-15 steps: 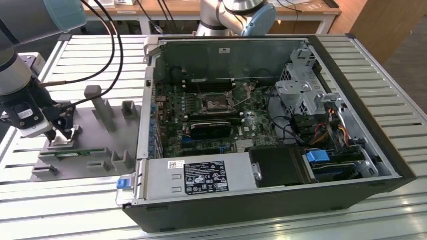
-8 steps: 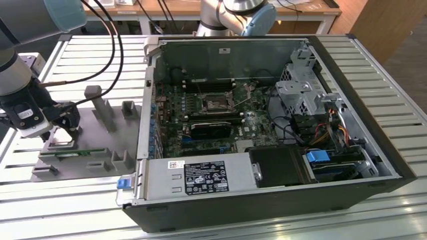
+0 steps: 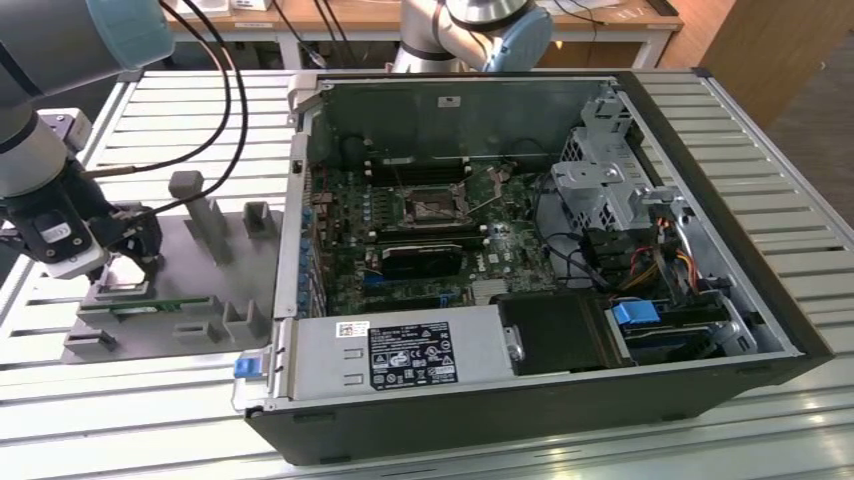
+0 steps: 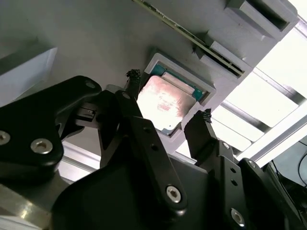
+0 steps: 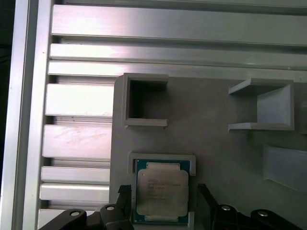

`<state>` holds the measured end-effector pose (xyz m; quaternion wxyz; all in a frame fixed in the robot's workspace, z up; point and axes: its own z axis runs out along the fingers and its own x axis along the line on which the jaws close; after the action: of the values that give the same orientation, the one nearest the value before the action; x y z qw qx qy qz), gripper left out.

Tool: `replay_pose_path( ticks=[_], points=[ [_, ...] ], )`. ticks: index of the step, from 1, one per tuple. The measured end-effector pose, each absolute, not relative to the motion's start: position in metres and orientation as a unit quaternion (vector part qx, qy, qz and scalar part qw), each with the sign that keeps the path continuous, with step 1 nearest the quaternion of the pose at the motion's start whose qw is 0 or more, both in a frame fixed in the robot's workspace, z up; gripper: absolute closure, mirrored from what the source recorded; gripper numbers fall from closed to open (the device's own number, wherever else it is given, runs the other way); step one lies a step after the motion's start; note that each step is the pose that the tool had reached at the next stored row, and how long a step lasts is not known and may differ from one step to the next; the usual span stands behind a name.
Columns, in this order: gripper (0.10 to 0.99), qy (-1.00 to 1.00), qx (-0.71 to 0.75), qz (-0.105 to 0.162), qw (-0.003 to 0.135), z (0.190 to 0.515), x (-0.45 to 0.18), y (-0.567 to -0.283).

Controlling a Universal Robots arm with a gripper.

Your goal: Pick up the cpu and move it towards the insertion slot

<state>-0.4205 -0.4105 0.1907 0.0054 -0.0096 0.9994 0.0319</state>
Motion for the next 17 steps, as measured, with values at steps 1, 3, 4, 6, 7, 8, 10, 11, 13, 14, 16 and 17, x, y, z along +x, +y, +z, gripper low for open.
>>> replay_pose_path(
  ticks=[1,3,4,6,7,8,10,11,13,14,16,17],
  points=[
    [0.439,0.999,-0.010,0.032,0.005,0.1904,-0.4207,-0.4106],
    [0.439,0.999,-0.010,0.033,0.006,0.1895,-0.4209,-0.4105],
    [0.439,0.999,-0.010,0.033,0.006,0.1889,-0.4210,-0.4104],
    [0.439,0.999,-0.010,0.033,0.005,0.1874,-0.4210,-0.4103],
    [0.439,0.999,-0.010,0.033,0.006,0.1864,-0.4210,-0.4103],
    [0.439,0.999,-0.010,0.033,0.005,0.1855,-0.4211,-0.4102],
    [0.439,0.999,-0.010,0.033,0.006,0.1837,-0.4211,-0.4101],
    [0.439,0.999,-0.010,0.033,0.005,0.1831,-0.4211,-0.4100],
    [0.439,0.999,-0.010,0.033,0.005,0.1823,-0.4211,-0.4097],
    [0.439,0.999,-0.010,0.033,0.005,0.1822,-0.4211,-0.4095],
    [0.439,0.999,-0.010,0.033,0.006,0.1818,-0.4208,-0.4092],
    [0.439,0.999,-0.010,0.033,0.006,0.1817,-0.4208,-0.4088]
  ],
)
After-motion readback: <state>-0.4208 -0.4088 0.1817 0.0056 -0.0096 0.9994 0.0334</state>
